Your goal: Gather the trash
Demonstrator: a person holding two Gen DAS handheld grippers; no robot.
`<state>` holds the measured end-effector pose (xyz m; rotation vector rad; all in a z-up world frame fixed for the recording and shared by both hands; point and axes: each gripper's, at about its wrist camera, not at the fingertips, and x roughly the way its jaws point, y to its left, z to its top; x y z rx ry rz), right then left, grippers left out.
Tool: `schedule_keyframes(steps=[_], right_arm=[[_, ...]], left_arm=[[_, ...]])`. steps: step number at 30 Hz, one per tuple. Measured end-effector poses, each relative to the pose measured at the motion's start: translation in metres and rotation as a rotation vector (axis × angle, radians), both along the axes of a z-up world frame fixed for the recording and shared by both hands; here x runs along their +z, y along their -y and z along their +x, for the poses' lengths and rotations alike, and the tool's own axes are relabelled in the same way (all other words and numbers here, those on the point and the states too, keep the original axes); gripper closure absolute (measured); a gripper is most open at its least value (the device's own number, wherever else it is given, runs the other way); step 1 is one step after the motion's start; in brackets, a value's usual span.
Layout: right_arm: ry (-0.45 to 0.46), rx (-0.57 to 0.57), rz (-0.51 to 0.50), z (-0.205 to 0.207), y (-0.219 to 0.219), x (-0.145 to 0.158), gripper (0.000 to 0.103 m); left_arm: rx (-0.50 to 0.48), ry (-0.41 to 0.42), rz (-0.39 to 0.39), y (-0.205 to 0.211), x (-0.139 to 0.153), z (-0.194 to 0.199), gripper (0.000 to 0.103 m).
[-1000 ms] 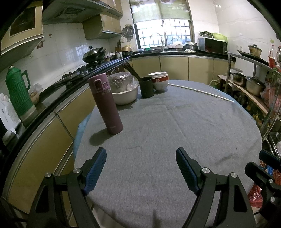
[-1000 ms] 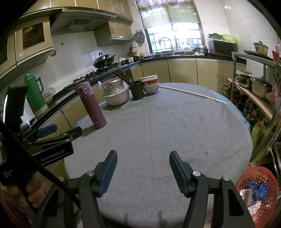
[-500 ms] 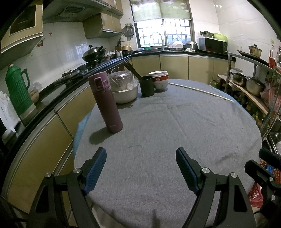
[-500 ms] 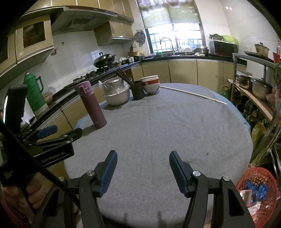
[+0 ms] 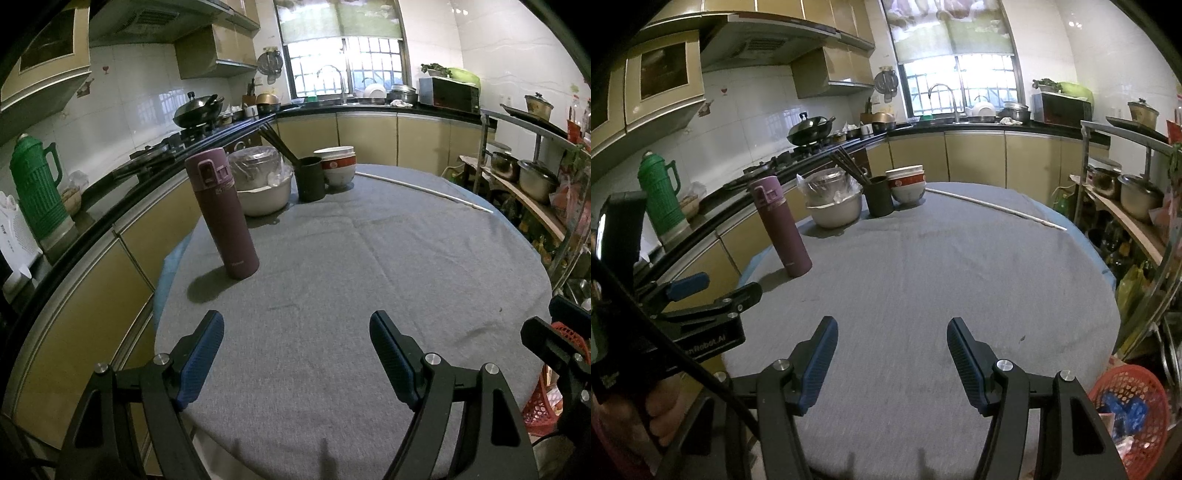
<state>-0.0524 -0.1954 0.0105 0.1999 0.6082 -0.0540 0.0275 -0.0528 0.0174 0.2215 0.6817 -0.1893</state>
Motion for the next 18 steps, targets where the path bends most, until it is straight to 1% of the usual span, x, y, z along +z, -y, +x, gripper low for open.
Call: schedule_keyframes(steps=[18], right_arm=[[-0.004,0.013,-0.001,0.013,-0.001,0.0,0.038]], left_arm=[[0.005,-0.003,0.0,0.0,-0.002,0.008,0.021]])
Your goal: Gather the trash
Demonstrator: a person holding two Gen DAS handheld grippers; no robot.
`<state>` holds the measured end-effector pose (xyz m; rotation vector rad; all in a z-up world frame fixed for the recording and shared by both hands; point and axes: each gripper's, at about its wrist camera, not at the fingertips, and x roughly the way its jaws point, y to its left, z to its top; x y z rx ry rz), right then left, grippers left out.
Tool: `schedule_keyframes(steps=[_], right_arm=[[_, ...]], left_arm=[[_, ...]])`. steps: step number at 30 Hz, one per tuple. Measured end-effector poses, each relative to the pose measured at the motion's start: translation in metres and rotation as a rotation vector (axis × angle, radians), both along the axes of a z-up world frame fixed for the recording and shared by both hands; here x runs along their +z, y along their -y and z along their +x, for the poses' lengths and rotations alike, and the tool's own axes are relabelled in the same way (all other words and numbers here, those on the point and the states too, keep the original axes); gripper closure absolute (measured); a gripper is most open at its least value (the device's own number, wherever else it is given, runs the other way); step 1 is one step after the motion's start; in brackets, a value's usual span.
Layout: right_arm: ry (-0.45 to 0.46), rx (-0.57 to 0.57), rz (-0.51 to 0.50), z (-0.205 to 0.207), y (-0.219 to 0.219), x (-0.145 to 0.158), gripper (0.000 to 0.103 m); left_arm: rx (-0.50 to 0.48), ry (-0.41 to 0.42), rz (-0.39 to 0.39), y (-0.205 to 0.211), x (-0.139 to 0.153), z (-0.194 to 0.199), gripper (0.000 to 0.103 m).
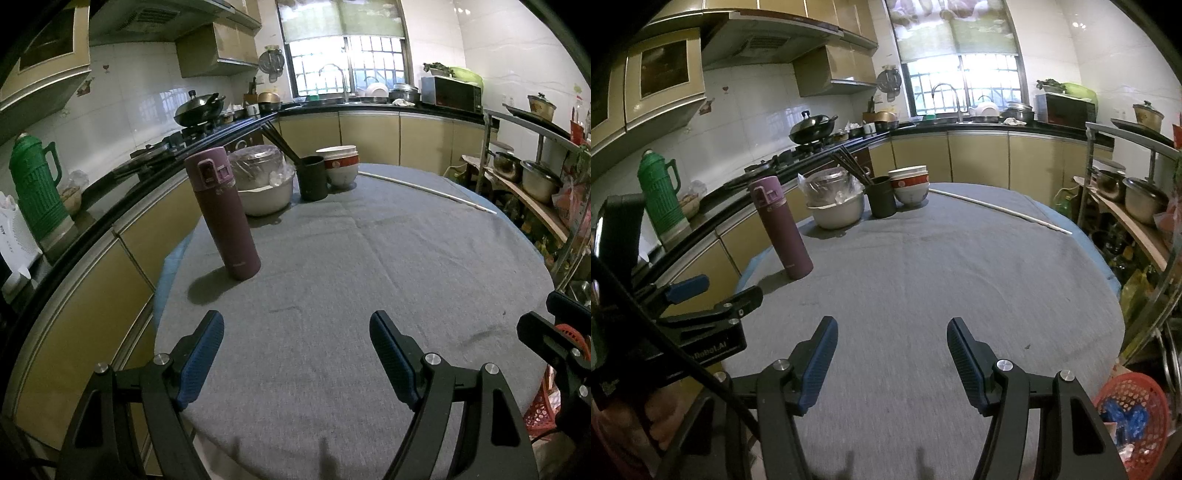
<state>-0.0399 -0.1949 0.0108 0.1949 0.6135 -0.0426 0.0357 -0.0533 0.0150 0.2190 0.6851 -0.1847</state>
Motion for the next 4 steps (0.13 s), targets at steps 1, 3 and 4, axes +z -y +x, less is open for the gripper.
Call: schedule_keyframes(steps=[1,3,4], right_arm=[[-0.003,0.001,-0.001,0.0017,0.0001,-0.0007,0.038],[-0.009,0.003,0.002,0.0056,0.0018,-0.0031,0.038],[-0.014,0.0,0.006,0.0088,0.005,-0.0057,0.038]], left_arm=[[-0.003,0.002,-0.002,0.0005,-0.0008,0.0007,0.021],[0.001,-0.011,-0.01,0.0012,-0.0034,0.0056,0.021],[0.001,-0.024,-0.018,0.0017,-0.0062,0.0102,0.021]])
